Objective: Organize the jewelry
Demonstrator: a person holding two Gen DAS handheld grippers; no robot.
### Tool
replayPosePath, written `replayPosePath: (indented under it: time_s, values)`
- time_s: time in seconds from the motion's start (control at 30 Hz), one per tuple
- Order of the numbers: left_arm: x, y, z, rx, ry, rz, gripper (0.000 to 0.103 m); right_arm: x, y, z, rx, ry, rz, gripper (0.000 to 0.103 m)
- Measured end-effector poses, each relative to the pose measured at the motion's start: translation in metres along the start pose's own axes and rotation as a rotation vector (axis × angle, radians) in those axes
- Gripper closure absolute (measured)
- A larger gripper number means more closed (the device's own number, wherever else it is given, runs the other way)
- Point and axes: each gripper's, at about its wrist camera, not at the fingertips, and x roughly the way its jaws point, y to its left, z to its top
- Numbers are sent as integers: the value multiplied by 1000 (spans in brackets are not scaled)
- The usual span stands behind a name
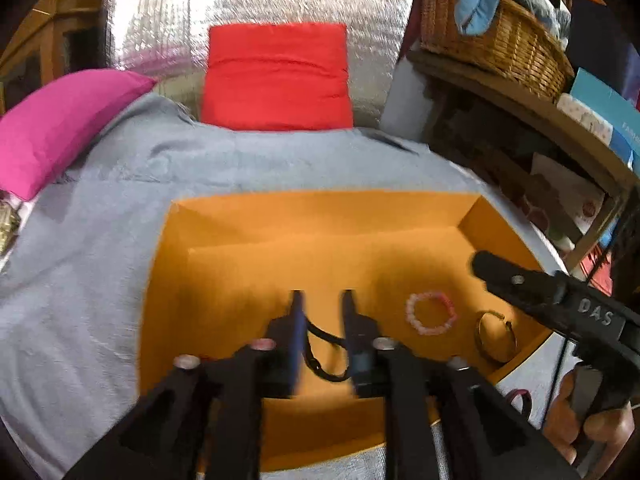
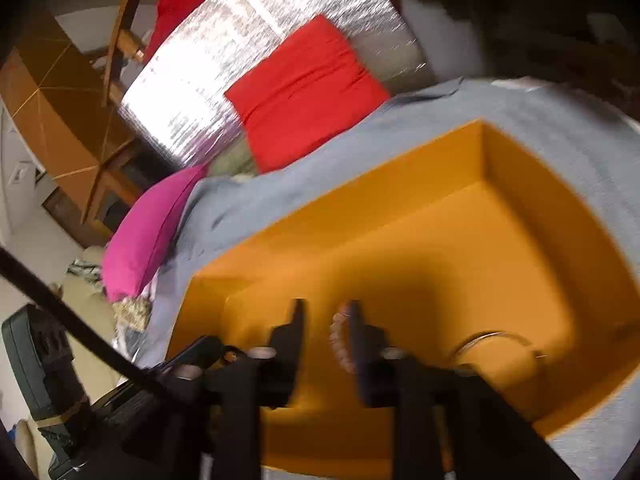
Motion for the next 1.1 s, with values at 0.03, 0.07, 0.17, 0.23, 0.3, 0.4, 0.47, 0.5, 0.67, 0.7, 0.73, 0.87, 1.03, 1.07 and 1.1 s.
replayPosePath:
  time_s: [0.03, 0.07, 0.17, 0.23, 0.3, 0.4, 0.47, 0.5, 0.67, 0.7, 0.73, 0.87, 1.03, 1.07, 1.1]
  values:
    - [-7, 1, 1, -3, -19, 6, 66, -8, -2, 2, 1, -22, 1, 50]
    - [-13, 3, 2, -7, -37, 11, 66, -15, -2, 4, -7, -36, -2, 50]
    - [-37, 7, 3, -27, -77, 16, 63, -41, -1, 6, -44, -75, -6, 50]
    - [-56, 9, -1, -44, -105, 21, 59, -62, 1, 5, -78, -97, -13, 50]
    - [-71, 8, -6, -43, -121, 33, 55, -81, 2, 2, -102, -117, -31, 50]
    - [-93, 4, -21, -7, -136, 69, 41, -102, -3, -3, -106, -117, -62, 50]
    - [-105, 6, -38, 12, -133, 106, 37, -114, -9, -7, -97, -115, -82, 50]
    - [-108, 9, -45, 21, -122, 120, 37, -121, -12, -10, -90, -112, -91, 50]
    - [-123, 31, -92, 44, -40, 191, 37, -152, -31, -26, -84, -90, -109, 50]
    - [-125, 36, -102, 37, -17, 194, 37, -160, -36, -32, -77, -83, -116, 50]
    - [-126, 39, -109, 30, 2, 200, 37, -164, -41, -36, -67, -75, -120, 50]
    - [-138, 51, -133, 3, 42, 206, 37, -176, -60, -59, -11, -11, -133, 50]
    - [-139, 51, -151, 12, 68, 218, 35, -176, -68, -76, 7, 39, -149, 50]
    - [-137, 49, -152, 18, 71, 223, 35, -173, -69, -79, 8, 51, -148, 50]
    - [-134, 48, -152, 26, 75, 233, 35, -170, -69, -80, 7, 60, -149, 50]
